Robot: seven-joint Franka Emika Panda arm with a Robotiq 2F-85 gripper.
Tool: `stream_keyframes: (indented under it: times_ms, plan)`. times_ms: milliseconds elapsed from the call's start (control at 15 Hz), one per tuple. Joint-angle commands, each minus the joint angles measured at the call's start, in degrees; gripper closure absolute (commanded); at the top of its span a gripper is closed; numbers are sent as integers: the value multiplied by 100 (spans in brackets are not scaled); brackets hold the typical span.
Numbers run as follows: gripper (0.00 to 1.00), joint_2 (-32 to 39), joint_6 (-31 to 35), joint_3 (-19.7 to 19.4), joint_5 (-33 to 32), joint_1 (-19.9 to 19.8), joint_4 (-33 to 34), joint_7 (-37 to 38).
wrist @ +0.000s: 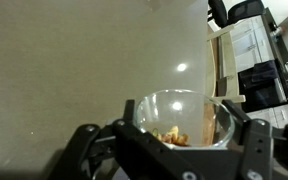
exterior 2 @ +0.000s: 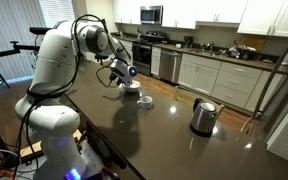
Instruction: Pour the cereal in the glass into the bowl then pour the cereal in the mug into the bowl.
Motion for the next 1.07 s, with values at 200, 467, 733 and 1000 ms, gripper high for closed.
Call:
stream_keyframes:
  times_ms: [200,467,733,1000]
  plan:
    - [40,-173,957,-149,-353,-2,-81,-120]
    - [40,-219,1671,-219,-891,-38,-17,-182]
    - [40,-265,1765,-331,-1268,85,9,-133]
    - [15,-161,1652,-299,-1217,25,23,-53]
